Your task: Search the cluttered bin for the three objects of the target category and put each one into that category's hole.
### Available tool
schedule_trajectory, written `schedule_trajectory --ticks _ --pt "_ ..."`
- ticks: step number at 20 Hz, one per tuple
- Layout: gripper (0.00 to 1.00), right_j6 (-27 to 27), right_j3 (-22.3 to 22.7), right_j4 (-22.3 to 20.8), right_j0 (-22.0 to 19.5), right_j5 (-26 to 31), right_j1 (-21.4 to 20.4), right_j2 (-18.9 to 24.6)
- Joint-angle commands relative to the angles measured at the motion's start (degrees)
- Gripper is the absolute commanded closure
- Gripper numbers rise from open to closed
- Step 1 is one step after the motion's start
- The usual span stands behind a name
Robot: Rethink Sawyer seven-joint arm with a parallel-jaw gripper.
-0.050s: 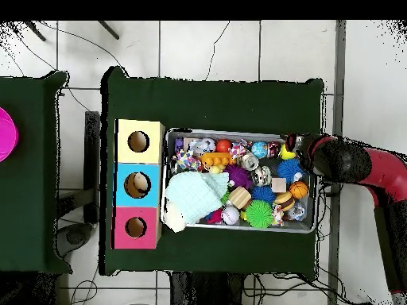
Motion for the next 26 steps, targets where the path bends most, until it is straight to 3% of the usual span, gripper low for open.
schedule_trajectory --ticks 1,20,26 --pt "0.0 -18.2 2.4 -1.5 -1.7 5.6 2.3 -2.7" --pt "0.0 -20.5 -0.3 -4.6 -1.2 3.5 6.6 -3.3" --pt "0.0 -22.6 -4.6 -5.6 -0.7 3.3 9.5 -2.9"
